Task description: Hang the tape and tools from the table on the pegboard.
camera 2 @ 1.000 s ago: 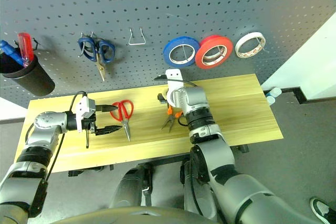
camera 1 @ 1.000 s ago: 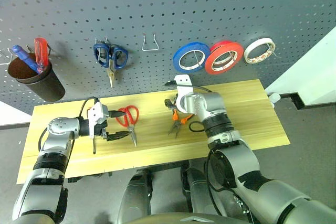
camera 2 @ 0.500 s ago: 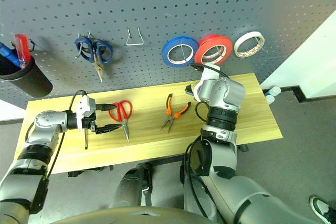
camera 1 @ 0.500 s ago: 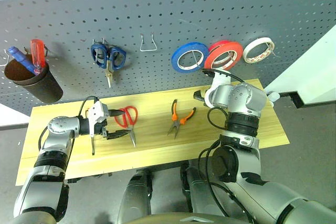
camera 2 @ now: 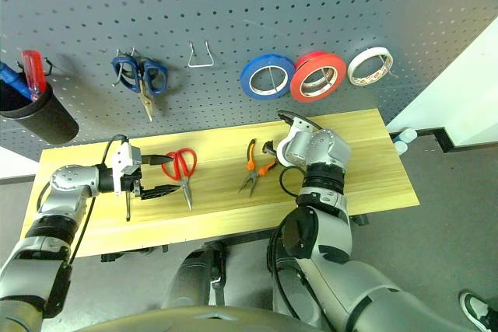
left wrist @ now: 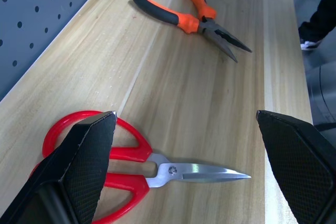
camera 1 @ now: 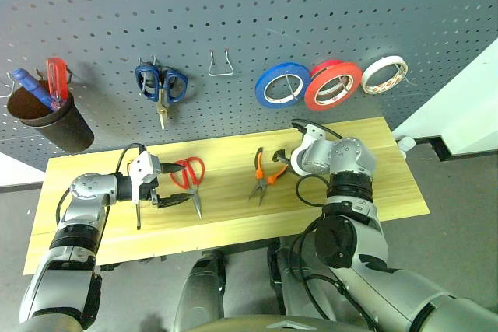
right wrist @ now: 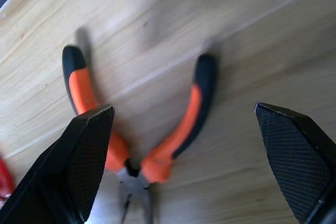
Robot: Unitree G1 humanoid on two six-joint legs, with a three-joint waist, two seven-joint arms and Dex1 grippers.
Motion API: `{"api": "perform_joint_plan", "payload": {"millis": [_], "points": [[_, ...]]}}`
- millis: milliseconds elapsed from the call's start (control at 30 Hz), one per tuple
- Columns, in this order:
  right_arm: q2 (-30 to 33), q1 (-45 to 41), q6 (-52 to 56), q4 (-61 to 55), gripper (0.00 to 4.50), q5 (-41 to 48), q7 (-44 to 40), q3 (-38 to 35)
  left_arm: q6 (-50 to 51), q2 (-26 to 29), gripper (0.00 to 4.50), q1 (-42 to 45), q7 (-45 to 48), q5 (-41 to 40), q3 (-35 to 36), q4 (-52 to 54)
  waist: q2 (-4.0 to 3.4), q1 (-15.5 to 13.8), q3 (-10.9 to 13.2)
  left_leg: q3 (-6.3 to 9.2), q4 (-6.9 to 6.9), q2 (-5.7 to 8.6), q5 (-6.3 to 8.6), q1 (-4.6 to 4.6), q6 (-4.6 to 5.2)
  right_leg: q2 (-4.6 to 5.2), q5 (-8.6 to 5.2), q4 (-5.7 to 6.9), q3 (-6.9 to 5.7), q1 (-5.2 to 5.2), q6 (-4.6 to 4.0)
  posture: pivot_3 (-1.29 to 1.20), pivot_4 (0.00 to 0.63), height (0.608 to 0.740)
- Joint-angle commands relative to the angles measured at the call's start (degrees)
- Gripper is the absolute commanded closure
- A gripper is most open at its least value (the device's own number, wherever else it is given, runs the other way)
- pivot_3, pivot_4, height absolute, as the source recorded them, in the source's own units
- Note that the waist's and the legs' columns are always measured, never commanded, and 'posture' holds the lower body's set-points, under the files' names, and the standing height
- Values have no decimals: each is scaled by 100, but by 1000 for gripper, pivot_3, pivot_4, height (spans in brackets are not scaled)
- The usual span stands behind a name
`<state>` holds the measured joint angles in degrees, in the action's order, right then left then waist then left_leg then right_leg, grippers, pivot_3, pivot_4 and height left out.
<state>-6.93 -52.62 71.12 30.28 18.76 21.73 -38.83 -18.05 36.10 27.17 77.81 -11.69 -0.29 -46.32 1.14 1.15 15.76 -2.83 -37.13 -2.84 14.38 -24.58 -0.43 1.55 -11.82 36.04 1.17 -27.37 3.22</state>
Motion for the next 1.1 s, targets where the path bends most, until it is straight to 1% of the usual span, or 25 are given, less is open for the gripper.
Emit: {"api": "perform_joint_plan", "payload": {"millis": [33,167,333,533,667,767,833,900,933,1000,1100], "points": [[-686,-268,-252,293,20,430,32,-84,-31,143,0,-130,28,22,64,183,0,-3,0,0,1,0,0,0,0,0,0,0,0,0,0,92,294,740],[-729,-313,-578,441,20,744,-49,87,14,147,0,-192,31,-11,78,249,0,-5,0,1,1,-1,0,0,0,0,0,0,0,0,0,92,295,740],[-659,-341,-1007,642,20,933,-484,553,-30,151,0,-223,22,7,64,221,0,-1,0,2,0,-1,0,0,0,-1,0,0,0,1,1,89,297,740],[-555,-390,-664,797,20,1242,-935,997,-68,155,0,-204,15,32,55,160,0,-4,0,2,2,-2,0,0,0,-2,-1,0,-1,0,1,84,296,740],[-481,-156,-163,591,20,1090,-1264,1795,-135,152,0,-171,-6,69,46,54,0,1,0,2,1,-4,0,1,0,-1,-1,0,0,0,1,83,293,740],[-347,109,-187,208,20,928,-1719,2587,-261,157,0,-164,-14,119,34,-45,0,-2,0,3,1,-4,0,0,0,-1,-1,0,0,0,1,82,292,740],[-167,283,-345,-131,20,793,-2186,3229,-336,150,0,-161,-22,140,41,-107,0,-7,0,3,1,-4,0,0,0,-1,-1,0,-1,0,1,81,291,740],[206,502,-783,-649,20,513,-2899,4160,-397,134,0,-175,-27,143,59,-142,0,-10,0,3,1,-4,0,0,0,-1,-3,-1,-1,0,4,82,291,740],[373,596,-968,-882,20,411,-3191,4484,-428,128,0,-181,-33,143,64,-154,0,-10,0,3,1,-4,0,0,0,-1,-4,-1,-2,1,5,83,291,740],[586,697,-1107,-1165,20,359,-3598,4774,-467,119,0,-180,-40,135,71,-176,0,-17,0,3,1,-2,0,-2,0,1,-5,-1,-1,0,8,85,292,740],[1182,820,-1236,-1870,20,284,-4477,5445,-515,131,0,-196,-37,107,97,-202,0,-35,0,3,-7,-1,0,-4,0,6,-5,-1,-1,2,8,86,291,740]]}}
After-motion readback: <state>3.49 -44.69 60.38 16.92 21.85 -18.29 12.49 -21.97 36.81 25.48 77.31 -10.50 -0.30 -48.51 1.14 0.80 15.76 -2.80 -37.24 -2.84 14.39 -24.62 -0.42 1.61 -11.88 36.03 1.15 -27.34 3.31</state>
